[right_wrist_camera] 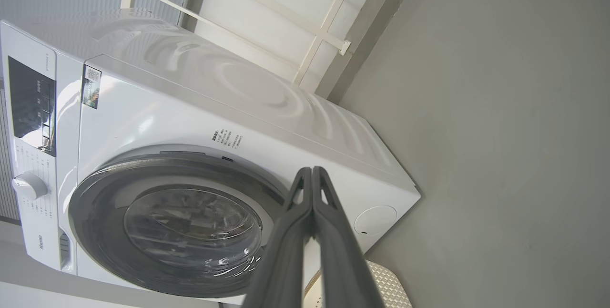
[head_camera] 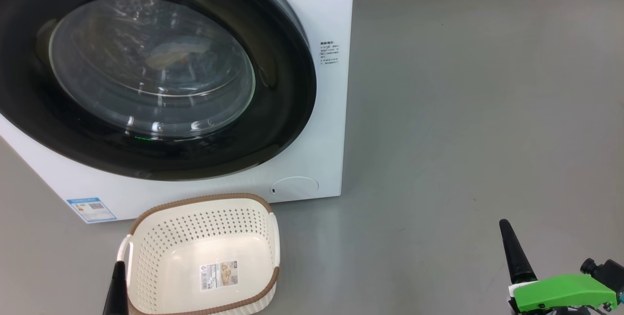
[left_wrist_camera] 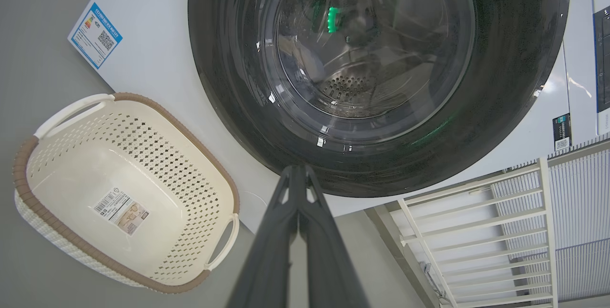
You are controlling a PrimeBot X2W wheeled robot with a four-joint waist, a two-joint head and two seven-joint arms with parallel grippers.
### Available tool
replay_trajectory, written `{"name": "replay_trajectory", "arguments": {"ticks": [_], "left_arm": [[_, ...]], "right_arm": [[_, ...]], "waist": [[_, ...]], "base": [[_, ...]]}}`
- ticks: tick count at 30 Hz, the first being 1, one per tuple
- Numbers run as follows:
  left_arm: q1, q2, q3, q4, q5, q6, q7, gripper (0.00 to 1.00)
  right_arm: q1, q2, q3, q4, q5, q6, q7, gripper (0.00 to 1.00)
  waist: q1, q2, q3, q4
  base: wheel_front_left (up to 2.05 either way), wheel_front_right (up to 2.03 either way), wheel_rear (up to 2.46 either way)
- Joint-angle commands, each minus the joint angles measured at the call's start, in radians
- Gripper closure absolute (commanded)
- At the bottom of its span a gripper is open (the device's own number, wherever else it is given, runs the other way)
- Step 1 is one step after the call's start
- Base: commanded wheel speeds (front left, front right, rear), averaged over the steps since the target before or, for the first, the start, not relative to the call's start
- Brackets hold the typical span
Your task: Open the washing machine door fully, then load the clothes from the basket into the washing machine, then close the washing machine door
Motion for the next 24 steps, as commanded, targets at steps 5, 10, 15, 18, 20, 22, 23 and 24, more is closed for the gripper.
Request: {"name": "replay_trajectory", "arguments": {"ticks": [5, 10, 15, 18, 20, 22, 23, 24], "left_arm": [[-0.055, 0.021, 0.029, -0.009, -0.076, -0.019, 0.019, 1.00], [-0.066, 0.022, 0.031, -0.001, -0.132, -0.024, 0.033, 1.00], [-0.075, 0.023, 0.033, 0.005, -0.176, -0.028, 0.045, 1.00], [-0.082, 0.024, 0.035, 0.009, -0.210, -0.031, 0.054, 1.00], [-0.087, 0.025, 0.036, 0.013, -0.232, -0.033, 0.059, 1.00], [-0.091, 0.025, 0.037, 0.016, -0.254, -0.035, 0.065, 1.00], [-0.094, 0.025, 0.037, 0.017, -0.266, -0.036, 0.068, 1.00], [-0.096, 0.026, 0.038, 0.019, -0.277, -0.037, 0.071, 1.00]], "right_arm": [[-0.046, -0.010, 0.007, -0.021, 0.079, -0.001, 0.022, 1.00], [-0.049, -0.010, 0.003, -0.019, 0.134, -0.001, 0.037, 1.00], [-0.051, -0.010, -0.001, -0.018, 0.178, -0.001, 0.049, 1.00], [-0.052, -0.009, -0.003, -0.017, 0.212, -0.001, 0.058, 1.00], [-0.053, -0.009, -0.005, -0.017, 0.234, -0.001, 0.064, 1.00], [-0.054, -0.009, -0.007, -0.016, 0.255, -0.001, 0.070, 1.00], [-0.055, -0.009, -0.008, -0.016, 0.266, -0.001, 0.073, 1.00], [-0.055, -0.009, -0.009, -0.016, 0.278, -0.001, 0.076, 1.00]], "waist": [[0.0000, 0.0000, -0.001, 0.000], [0.0000, 0.0000, -0.002, -0.001], [0.0000, 0.0000, -0.002, -0.001], [0.0000, 0.0000, -0.003, -0.002], [0.0000, 0.0000, -0.003, -0.002], [0.0000, 0.0000, -0.003, -0.002], [0.0000, 0.0000, -0.003, -0.002], [0.0000, 0.0000, -0.004, -0.002]], "base": [[0.00, 0.00, 0.00], [0.00, 0.00, 0.00], [0.00, 0.00, 0.00], [0.00, 0.00, 0.00], [0.00, 0.00, 0.00], [0.00, 0.00, 0.00], [0.00, 0.00, 0.00], [0.00, 0.00, 0.00]]}}
